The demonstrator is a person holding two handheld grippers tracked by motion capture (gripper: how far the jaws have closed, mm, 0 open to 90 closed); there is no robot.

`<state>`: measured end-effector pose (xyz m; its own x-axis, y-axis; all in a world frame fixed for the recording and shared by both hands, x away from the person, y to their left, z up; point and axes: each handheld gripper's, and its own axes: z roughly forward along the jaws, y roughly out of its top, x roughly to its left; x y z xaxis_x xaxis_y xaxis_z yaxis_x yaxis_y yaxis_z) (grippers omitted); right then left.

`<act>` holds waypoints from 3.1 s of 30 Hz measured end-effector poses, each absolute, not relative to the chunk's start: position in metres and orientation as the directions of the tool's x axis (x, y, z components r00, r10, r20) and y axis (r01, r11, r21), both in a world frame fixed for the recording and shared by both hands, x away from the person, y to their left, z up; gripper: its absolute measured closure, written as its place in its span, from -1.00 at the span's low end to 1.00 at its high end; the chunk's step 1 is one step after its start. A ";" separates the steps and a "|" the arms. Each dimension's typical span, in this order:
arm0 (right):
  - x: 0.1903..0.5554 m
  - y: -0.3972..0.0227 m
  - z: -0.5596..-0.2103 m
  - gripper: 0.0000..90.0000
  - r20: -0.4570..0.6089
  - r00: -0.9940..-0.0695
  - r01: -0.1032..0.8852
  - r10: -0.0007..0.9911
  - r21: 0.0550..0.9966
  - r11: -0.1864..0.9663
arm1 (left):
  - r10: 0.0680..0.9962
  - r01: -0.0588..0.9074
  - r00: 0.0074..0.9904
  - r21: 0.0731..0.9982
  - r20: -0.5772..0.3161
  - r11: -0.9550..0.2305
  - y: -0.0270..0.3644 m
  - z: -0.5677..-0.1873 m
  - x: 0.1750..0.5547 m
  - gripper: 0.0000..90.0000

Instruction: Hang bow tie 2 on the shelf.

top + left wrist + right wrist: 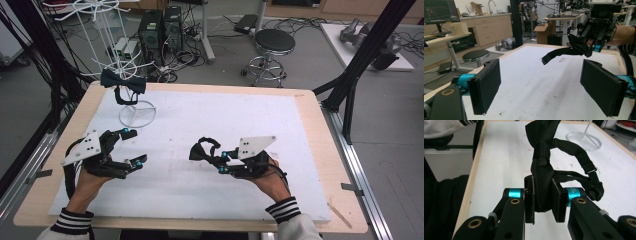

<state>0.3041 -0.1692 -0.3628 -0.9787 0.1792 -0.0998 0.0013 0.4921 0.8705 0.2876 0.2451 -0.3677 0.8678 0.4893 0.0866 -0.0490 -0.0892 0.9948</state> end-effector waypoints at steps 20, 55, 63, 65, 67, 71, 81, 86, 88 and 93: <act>0.311 -0.152 -0.341 0.69 -0.134 -0.978 -0.049 0.159 0.892 0.449 | 0.400 -0.055 0.912 0.993 0.093 -0.106 0.229 -0.343 0.296 -0.62; 0.314 -0.113 -0.313 0.69 -0.243 -0.967 -0.176 0.076 0.853 0.491 | 0.211 -0.061 0.972 0.981 0.101 -0.187 0.179 -0.322 0.308 -0.57; 0.316 -0.111 -0.315 0.68 -0.233 -0.969 -0.165 0.078 0.852 0.496 | 0.203 -0.056 0.974 0.979 0.096 -0.195 0.175 -0.325 0.312 -0.32; 0.317 -0.112 -0.315 0.68 -0.232 -0.970 -0.165 0.075 0.851 0.499 | 0.207 -0.057 0.973 0.977 0.101 -0.207 0.174 -0.325 0.313 -0.24; 0.318 -0.112 -0.315 0.68 -0.236 -0.969 -0.169 0.073 0.848 0.502 | 0.216 -0.054 0.971 0.976 0.101 -0.212 0.173 -0.326 0.315 -0.13; 0.318 -0.111 -0.316 0.68 -0.224 -0.972 -0.156 0.075 0.847 0.509 | 0.199 -0.058 0.975 0.975 0.101 -0.215 0.172 -0.328 0.317 -0.02; 0.320 -0.109 -0.318 0.68 -0.235 -0.969 -0.162 0.074 0.834 0.527 | 0.195 -0.061 0.975 0.967 0.111 -0.247 0.168 -0.331 0.316 0.42; 0.321 -0.110 -0.318 0.68 -0.241 -0.967 -0.161 0.086 0.835 0.526 | 0.180 -0.061 0.978 0.967 0.107 -0.246 0.168 -0.331 0.315 0.62; 0.322 -0.111 -0.318 0.66 -0.237 -0.968 -0.159 0.084 0.836 0.525 | 0.173 -0.056 0.980 0.969 0.100 -0.241 0.168 -0.330 0.314 0.66; 0.321 -0.110 -0.318 0.47 -0.242 -0.965 -0.157 0.098 0.838 0.523 | 0.178 -0.054 0.979 0.969 0.099 -0.241 0.169 -0.330 0.313 0.70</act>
<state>0.3207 -0.1096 -0.3184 -0.9655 0.0977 -0.2415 -0.1567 0.5231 0.8377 0.3131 0.1687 -0.3296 0.9790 0.1781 0.0988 -0.0539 -0.2410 0.9690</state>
